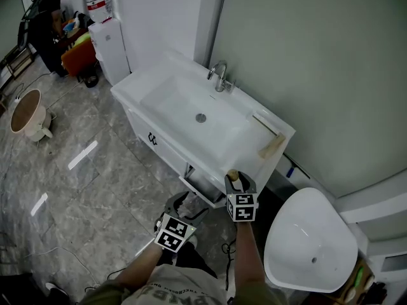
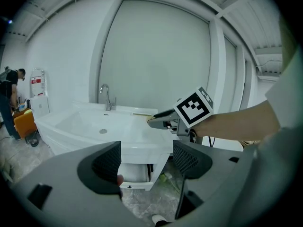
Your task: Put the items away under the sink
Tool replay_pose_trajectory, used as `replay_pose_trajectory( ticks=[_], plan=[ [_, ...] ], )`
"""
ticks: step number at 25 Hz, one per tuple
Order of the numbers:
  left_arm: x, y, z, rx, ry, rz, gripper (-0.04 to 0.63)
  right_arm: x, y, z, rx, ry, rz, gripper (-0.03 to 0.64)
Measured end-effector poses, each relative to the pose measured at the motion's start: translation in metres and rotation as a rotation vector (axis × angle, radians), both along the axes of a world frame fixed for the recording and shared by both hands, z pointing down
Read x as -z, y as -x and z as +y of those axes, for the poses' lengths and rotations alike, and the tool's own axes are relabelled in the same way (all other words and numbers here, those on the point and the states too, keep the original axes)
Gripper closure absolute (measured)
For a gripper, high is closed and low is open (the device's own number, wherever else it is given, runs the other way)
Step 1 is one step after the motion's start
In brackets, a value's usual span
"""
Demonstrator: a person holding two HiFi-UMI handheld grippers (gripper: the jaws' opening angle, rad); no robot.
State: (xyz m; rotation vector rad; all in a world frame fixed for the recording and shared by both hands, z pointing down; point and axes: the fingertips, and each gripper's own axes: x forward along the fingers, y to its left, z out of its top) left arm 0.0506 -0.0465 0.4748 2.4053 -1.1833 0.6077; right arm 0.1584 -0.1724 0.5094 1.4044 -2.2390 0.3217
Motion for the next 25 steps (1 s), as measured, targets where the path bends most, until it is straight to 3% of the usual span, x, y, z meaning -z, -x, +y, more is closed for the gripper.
replay_pose_trajectory(
  ticks=[13,25],
  plan=[
    [-0.015,0.079,0.047,-0.065,0.009,0.021,0.265,-0.026,0.075,0.07,-0.09,0.004,-0.026,0.43],
    [-0.042,0.084,0.054,-0.072,0.029,0.048,0.265,-0.08,0.086,0.089,-0.106,0.07,-0.014,0.43]
  ],
)
